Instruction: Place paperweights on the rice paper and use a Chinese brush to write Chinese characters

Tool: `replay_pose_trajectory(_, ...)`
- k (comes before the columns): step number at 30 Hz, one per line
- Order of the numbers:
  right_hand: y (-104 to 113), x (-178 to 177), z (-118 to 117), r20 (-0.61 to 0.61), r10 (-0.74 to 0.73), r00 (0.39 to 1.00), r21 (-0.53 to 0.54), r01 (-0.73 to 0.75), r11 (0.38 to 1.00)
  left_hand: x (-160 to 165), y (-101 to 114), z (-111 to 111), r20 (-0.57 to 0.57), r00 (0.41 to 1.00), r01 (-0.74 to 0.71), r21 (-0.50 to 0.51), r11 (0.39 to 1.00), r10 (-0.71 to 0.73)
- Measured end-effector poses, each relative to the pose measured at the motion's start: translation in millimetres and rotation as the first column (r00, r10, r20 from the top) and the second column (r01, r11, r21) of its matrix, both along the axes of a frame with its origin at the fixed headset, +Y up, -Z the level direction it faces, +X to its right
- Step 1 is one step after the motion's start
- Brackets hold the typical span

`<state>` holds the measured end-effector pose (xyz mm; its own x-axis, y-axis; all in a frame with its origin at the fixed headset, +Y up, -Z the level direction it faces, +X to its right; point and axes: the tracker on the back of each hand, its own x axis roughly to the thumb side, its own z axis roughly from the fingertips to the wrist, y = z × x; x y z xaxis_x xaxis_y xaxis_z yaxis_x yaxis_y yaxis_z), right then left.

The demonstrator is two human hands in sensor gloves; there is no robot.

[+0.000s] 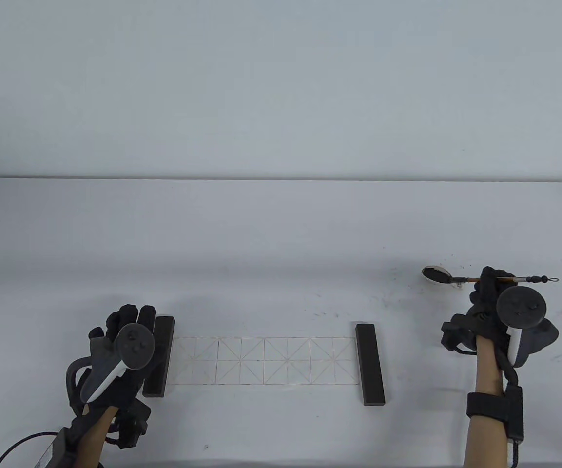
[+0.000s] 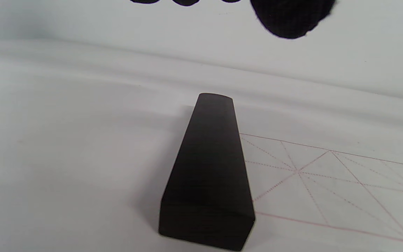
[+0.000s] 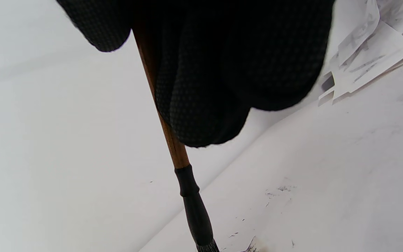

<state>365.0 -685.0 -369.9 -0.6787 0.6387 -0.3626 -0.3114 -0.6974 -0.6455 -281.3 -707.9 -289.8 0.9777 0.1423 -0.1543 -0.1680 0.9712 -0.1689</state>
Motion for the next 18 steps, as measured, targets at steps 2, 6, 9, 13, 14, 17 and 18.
replay_pose_trajectory(2, 3, 0, 0, -0.001, 0.022, 1.0, -0.01, -0.022, 1.0, 0, 0, 0, 0.001, 1.0, 0.001, 0.001, 1.0, -0.001)
replay_pose_trajectory(6, 12, -1, 2, 0.002, 0.053, 0.999, -0.021, -0.053, 0.998, 1, 0, 0, 0.005, 1.0, 0.005, -0.001, 1.0, -0.005)
replay_pose_trajectory(9, 16, -1, 3, 0.0, 0.064, 0.998, -0.011, -0.064, 0.998, 1, 0, 0, 0.006, 1.0, 0.005, 0.001, 1.0, -0.005)
replay_pose_trajectory(13, 13, 0, 2, -0.019, 0.028, 0.999, -0.007, -0.029, 1.0, 1, -1, 0, 0.007, 1.0, 0.004, -0.001, 1.0, -0.004)
replay_pose_trajectory(14, 12, 0, 2, -0.021, 0.023, 1.0, -0.008, -0.023, 1.0, 1, -1, 0, 0.007, 1.0, 0.005, -0.002, 1.0, -0.005)
replay_pose_trajectory(17, 10, 1, 1, -0.02, 0.018, 1.0, -0.02, -0.019, 1.0, 1, -1, 0, 0.006, 1.0, 0.004, -0.004, 1.0, -0.004)
replay_pose_trajectory(18, 10, 1, 1, -0.017, 0.021, 1.0, -0.025, -0.021, 0.999, 1, -1, 0, 0.005, 1.0, 0.003, -0.005, 1.0, -0.003)
